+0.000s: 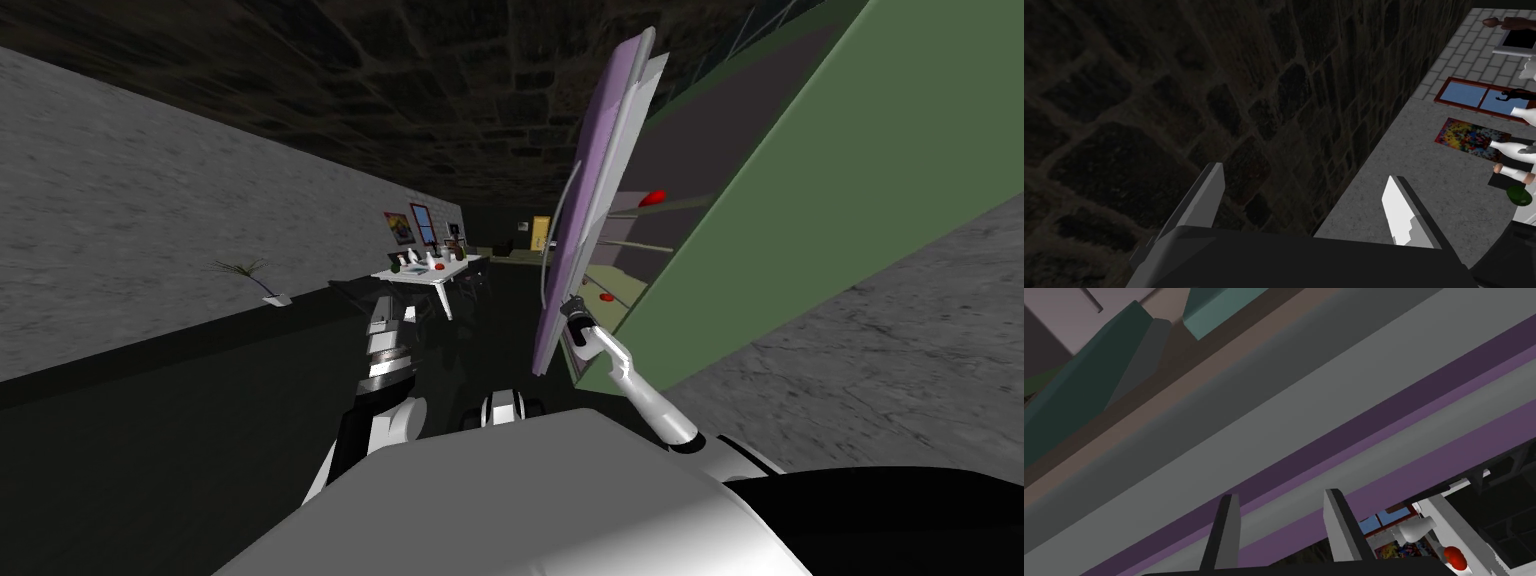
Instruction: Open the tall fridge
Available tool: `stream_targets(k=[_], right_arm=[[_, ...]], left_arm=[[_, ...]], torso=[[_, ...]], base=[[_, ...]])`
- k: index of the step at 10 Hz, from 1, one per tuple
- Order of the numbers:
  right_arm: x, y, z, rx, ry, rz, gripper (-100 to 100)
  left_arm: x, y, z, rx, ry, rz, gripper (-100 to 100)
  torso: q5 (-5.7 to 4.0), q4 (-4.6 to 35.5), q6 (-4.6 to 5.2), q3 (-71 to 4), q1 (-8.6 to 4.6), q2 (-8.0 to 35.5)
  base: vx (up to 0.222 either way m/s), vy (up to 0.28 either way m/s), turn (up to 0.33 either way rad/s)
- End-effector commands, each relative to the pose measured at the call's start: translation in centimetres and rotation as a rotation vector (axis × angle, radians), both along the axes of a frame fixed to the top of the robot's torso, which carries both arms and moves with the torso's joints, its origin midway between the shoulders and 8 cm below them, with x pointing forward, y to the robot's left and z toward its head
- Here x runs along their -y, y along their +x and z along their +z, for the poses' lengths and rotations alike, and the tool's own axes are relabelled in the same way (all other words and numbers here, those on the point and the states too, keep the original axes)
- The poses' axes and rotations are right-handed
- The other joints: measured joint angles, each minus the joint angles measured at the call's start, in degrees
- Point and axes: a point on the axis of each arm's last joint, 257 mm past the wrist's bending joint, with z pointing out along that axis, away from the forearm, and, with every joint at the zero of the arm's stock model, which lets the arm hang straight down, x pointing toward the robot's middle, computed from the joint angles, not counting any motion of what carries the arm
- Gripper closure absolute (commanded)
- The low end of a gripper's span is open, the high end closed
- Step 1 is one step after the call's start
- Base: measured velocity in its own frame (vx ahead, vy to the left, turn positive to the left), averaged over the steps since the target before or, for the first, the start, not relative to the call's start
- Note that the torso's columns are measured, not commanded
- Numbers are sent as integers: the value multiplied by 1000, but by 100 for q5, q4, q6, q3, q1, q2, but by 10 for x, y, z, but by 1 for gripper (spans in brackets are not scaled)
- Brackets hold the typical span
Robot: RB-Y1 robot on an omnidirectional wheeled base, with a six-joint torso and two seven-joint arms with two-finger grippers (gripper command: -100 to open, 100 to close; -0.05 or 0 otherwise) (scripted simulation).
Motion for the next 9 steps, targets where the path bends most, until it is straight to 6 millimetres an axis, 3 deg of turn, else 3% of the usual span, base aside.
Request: stream_targets(k=[1, 3, 7, 9], right_arm=[[8, 0, 2, 1, -3, -26, 100], [17, -1, 5, 4, -9, -54, 100], [42, -2, 17, 13, -25, -139, 100], [50, -3, 21, 15, -30, -167, 100]], left_arm=[[0, 0, 0, 0, 0, 0, 0], [0, 0, 0, 0, -1, 0, 0], [0, 0, 0, 0, 0, 0, 0], [0, 0, 0, 0, 0, 0, 0]], torso=[[6, -9, -20, 3, 45, 5], [36, -21, -42, -22, 145, -33], [28, 27, -19, -15, -1, -12], [30, 42, 3, 17, -1, 36]], base=[[53, 149, -30], [139, 260, -27], [171, 263, 7], [116, 192, -3]])
